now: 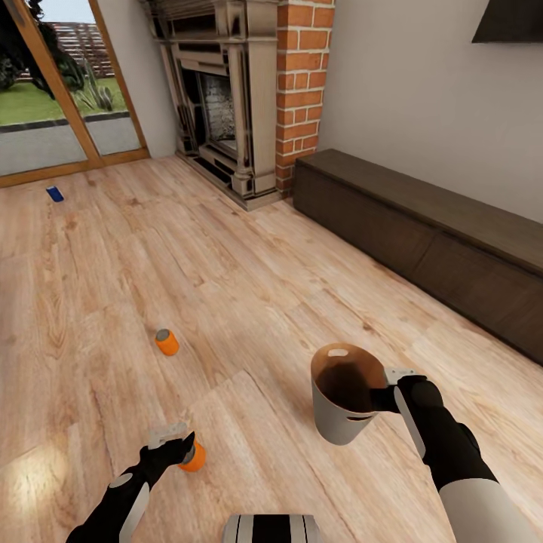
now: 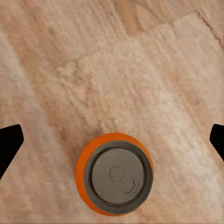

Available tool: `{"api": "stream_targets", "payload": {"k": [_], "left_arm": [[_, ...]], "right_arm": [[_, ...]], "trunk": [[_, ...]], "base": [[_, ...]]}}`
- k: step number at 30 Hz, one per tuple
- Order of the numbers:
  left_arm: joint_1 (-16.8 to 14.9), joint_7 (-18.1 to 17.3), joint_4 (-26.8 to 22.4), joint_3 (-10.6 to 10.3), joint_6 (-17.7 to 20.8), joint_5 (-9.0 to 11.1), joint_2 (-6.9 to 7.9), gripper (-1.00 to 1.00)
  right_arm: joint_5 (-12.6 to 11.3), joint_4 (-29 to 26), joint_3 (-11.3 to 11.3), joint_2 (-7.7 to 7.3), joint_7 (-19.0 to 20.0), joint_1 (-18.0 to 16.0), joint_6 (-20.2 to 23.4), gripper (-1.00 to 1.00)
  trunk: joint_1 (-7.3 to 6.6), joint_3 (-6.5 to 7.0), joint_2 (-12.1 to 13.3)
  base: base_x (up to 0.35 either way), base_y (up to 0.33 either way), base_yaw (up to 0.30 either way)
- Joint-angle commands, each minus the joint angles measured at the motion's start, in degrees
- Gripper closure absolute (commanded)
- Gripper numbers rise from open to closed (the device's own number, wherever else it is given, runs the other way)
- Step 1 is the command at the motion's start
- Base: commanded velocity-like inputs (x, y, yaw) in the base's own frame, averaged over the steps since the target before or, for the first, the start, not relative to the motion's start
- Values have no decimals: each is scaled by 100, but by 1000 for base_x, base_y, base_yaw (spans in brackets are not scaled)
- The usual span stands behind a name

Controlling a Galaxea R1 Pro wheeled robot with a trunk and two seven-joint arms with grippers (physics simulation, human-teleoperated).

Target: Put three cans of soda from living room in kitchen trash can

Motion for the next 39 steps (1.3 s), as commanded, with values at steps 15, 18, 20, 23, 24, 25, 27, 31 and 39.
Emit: {"api": "stream_targets", "payload": {"k": [15, 18, 20, 23, 24, 25, 27, 31, 39], "left_arm": [[0, 2, 0, 0, -3, -1, 0, -100], [0, 2, 0, 0, -3, -1, 0, -100], [0, 1, 0, 0, -3, -1, 0, -100], [0, 1, 0, 0, -3, -1, 0, -100], [0, 1, 0, 0, -3, -1, 0, -100], [0, 0, 0, 0, -3, -1, 0, -100], [0, 0, 0, 0, -3, -1, 0, -100], [0, 2, 0, 0, -3, -1, 0, -100], [0, 3, 0, 0, -3, -1, 0, -100]], "right_arm": [[-68, -1, 0, 1, 13, -3, -2, 100], [-68, -1, 0, 1, 13, -2, -2, 100], [-68, -1, 0, 1, 13, -3, -2, 100], [-68, -28, 5, 1, 13, -1, -2, 100], [-68, -89, 23, 1, 10, 0, -2, 100], [-65, -198, 68, 1, 8, 0, -2, 100], [-56, -399, 197, -3, 6, -1, -2, 100], [-28, -834, 423, -18, 5, -6, -2, 100], [-14, -1124, 492, -50, 4, -11, -2, 100]], "trunk": [[0, -86, 0], [0, -112, 0], [0, -130, 0], [0, -155, 0], [0, -159, 0], [0, -162, 0], [0, -165, 0], [0, -168, 0], [0, -169, 0]], "base": [[9, 0, 0], [0, 0, 0], [0, 0, 0], [0, 0, 0], [0, 0, 0], [0, 0, 0], [0, 0, 0], [0, 0, 0], [0, 0, 0]]}}
